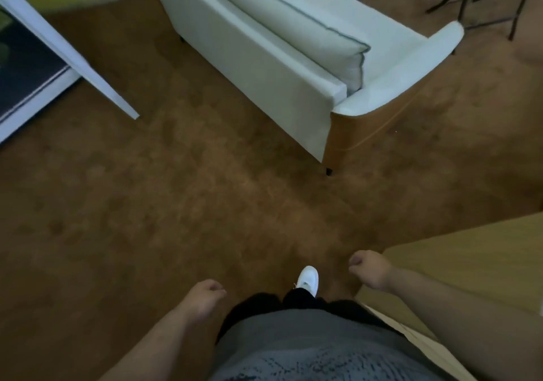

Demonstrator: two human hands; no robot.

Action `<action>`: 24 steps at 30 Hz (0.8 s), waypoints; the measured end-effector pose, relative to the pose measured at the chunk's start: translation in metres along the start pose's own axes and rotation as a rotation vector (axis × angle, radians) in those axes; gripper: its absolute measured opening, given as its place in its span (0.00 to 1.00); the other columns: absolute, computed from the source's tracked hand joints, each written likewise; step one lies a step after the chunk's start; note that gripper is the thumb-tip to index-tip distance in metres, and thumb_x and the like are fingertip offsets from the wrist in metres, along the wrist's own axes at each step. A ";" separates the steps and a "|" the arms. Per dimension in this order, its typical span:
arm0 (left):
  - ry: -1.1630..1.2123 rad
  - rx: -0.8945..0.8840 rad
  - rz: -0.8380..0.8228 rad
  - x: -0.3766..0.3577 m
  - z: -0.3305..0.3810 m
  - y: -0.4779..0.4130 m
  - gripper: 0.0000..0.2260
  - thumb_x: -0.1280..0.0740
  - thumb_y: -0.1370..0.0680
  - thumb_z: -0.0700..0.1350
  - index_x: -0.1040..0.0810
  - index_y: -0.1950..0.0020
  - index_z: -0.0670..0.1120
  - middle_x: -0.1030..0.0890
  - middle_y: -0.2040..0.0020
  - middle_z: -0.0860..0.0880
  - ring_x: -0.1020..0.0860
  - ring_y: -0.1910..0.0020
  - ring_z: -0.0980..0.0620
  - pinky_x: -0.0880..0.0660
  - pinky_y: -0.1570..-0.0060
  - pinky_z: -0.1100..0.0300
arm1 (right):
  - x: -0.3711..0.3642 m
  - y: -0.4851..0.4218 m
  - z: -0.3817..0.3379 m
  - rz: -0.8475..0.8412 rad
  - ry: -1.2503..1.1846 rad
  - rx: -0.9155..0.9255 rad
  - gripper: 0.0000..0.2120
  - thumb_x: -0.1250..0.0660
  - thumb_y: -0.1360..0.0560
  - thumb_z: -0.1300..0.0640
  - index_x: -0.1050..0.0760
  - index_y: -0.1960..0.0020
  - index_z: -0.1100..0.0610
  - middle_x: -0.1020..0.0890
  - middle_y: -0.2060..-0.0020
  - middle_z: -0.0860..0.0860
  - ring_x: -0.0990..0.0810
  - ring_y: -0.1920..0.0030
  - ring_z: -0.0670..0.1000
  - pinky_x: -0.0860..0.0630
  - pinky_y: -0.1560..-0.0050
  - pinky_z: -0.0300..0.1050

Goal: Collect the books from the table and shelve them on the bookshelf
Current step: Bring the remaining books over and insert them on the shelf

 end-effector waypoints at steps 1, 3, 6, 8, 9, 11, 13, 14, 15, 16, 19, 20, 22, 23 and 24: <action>-0.017 -0.003 0.005 0.011 0.011 -0.010 0.11 0.36 0.18 0.45 0.22 0.39 0.42 0.22 0.42 0.46 0.25 0.45 0.50 0.30 0.47 0.59 | 0.016 -0.002 0.006 0.026 -0.034 -0.029 0.11 0.37 0.18 0.59 0.21 0.39 0.61 0.21 0.47 0.54 0.24 0.47 0.51 0.29 0.47 0.40; -0.037 -0.021 0.011 0.031 0.029 -0.024 0.09 0.35 0.19 0.45 0.20 0.42 0.42 0.19 0.43 0.44 0.23 0.49 0.49 0.29 0.48 0.58 | 0.040 -0.004 0.021 0.087 -0.111 -0.081 0.12 0.38 0.18 0.59 0.21 0.39 0.62 0.20 0.43 0.56 0.25 0.47 0.51 0.29 0.47 0.42; -0.106 -0.053 0.002 0.054 0.072 -0.043 0.06 0.35 0.19 0.42 0.20 0.47 0.41 0.20 0.51 0.44 0.24 0.53 0.49 0.31 0.52 0.59 | 0.064 -0.001 0.052 0.157 -0.229 -0.183 0.13 0.38 0.17 0.58 0.22 0.36 0.61 0.22 0.43 0.55 0.23 0.43 0.54 0.28 0.45 0.43; -0.165 -0.087 -0.021 0.064 0.107 -0.056 0.05 0.34 0.19 0.42 0.20 0.50 0.42 0.20 0.52 0.44 0.24 0.54 0.49 0.30 0.53 0.59 | 0.068 0.003 0.072 0.183 -0.311 -0.244 0.13 0.38 0.17 0.59 0.22 0.36 0.62 0.22 0.44 0.55 0.22 0.42 0.55 0.25 0.43 0.46; -0.196 -0.109 -0.031 0.067 0.127 -0.062 0.05 0.34 0.20 0.42 0.19 0.50 0.42 0.19 0.52 0.44 0.23 0.54 0.49 0.29 0.53 0.59 | 0.069 0.005 0.080 0.195 -0.338 -0.275 0.12 0.38 0.18 0.60 0.21 0.38 0.62 0.20 0.44 0.57 0.22 0.44 0.55 0.25 0.42 0.47; -0.261 -0.154 -0.047 0.071 0.170 -0.077 0.06 0.33 0.20 0.42 0.18 0.48 0.41 0.18 0.51 0.44 0.21 0.50 0.47 0.28 0.52 0.58 | 0.068 0.007 0.094 0.197 -0.384 -0.335 0.08 0.37 0.19 0.60 0.19 0.46 0.60 0.18 0.46 0.57 0.22 0.50 0.53 0.26 0.50 0.43; -0.303 -0.188 -0.061 0.073 0.217 -0.092 0.08 0.33 0.20 0.41 0.18 0.45 0.40 0.18 0.49 0.43 0.22 0.48 0.47 0.29 0.52 0.59 | 0.068 0.008 0.103 0.208 -0.445 -0.387 0.09 0.36 0.20 0.61 0.23 0.58 0.56 0.19 0.55 0.54 0.23 0.56 0.51 0.29 0.62 0.39; -0.328 -0.208 -0.075 0.072 0.241 -0.100 0.08 0.33 0.20 0.41 0.19 0.43 0.40 0.18 0.47 0.43 0.22 0.48 0.48 0.29 0.51 0.59 | 0.069 0.007 0.107 0.215 -0.479 -0.413 0.11 0.36 0.20 0.61 0.25 0.61 0.55 0.20 0.58 0.53 0.23 0.57 0.51 0.31 0.65 0.38; -0.356 -0.236 -0.091 0.071 0.266 -0.108 0.09 0.34 0.20 0.42 0.19 0.42 0.41 0.18 0.46 0.44 0.22 0.47 0.49 0.29 0.49 0.59 | 0.070 0.004 0.111 0.211 -0.509 -0.446 0.11 0.36 0.20 0.62 0.26 0.61 0.54 0.21 0.59 0.52 0.23 0.57 0.52 0.32 0.66 0.37; -0.383 -0.259 -0.112 0.070 0.291 -0.115 0.09 0.34 0.20 0.43 0.20 0.42 0.43 0.19 0.44 0.45 0.22 0.46 0.49 0.27 0.46 0.59 | 0.072 0.003 0.113 0.196 -0.526 -0.473 0.10 0.35 0.21 0.61 0.26 0.61 0.54 0.21 0.58 0.52 0.23 0.56 0.52 0.31 0.65 0.37; -0.470 -0.348 -0.191 0.063 0.363 -0.130 0.12 0.35 0.19 0.45 0.23 0.36 0.47 0.21 0.39 0.48 0.24 0.43 0.52 0.27 0.43 0.60 | 0.082 -0.007 0.119 0.181 -0.602 -0.553 0.10 0.34 0.21 0.60 0.26 0.60 0.53 0.19 0.55 0.54 0.21 0.53 0.53 0.25 0.56 0.42; -0.509 -0.380 -0.218 0.060 0.385 -0.135 0.14 0.36 0.19 0.46 0.24 0.34 0.47 0.22 0.38 0.48 0.25 0.41 0.53 0.29 0.44 0.62 | 0.095 -0.007 0.110 0.187 -0.631 -0.565 0.10 0.35 0.21 0.60 0.27 0.61 0.52 0.20 0.56 0.53 0.20 0.52 0.53 0.24 0.53 0.43; -0.592 -0.441 -0.256 0.053 0.429 -0.145 0.15 0.36 0.18 0.46 0.25 0.32 0.47 0.23 0.36 0.48 0.25 0.40 0.53 0.29 0.45 0.63 | 0.124 -0.010 0.093 0.217 -0.680 -0.602 0.07 0.36 0.19 0.59 0.26 0.56 0.53 0.21 0.53 0.52 0.23 0.53 0.50 0.25 0.46 0.44; -0.631 -0.469 -0.269 0.049 0.450 -0.149 0.15 0.36 0.19 0.47 0.24 0.32 0.47 0.23 0.36 0.48 0.25 0.40 0.53 0.29 0.45 0.63 | 0.138 -0.015 0.085 0.225 -0.700 -0.600 0.03 0.37 0.18 0.59 0.24 0.48 0.55 0.21 0.48 0.53 0.24 0.50 0.49 0.26 0.43 0.44; -0.660 -0.494 -0.278 0.046 0.471 -0.152 0.15 0.35 0.19 0.47 0.24 0.32 0.47 0.23 0.35 0.49 0.25 0.40 0.53 0.29 0.45 0.63 | 0.153 -0.023 0.080 0.242 -0.715 -0.598 0.09 0.37 0.18 0.59 0.24 0.39 0.58 0.21 0.42 0.55 0.24 0.47 0.50 0.27 0.41 0.44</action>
Point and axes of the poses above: each hand's wrist, its own y-axis away from the middle knuckle, its own x-axis out of the back of the hand, z = x × y, the point moved 8 cm from there along -y, towards the middle knuckle
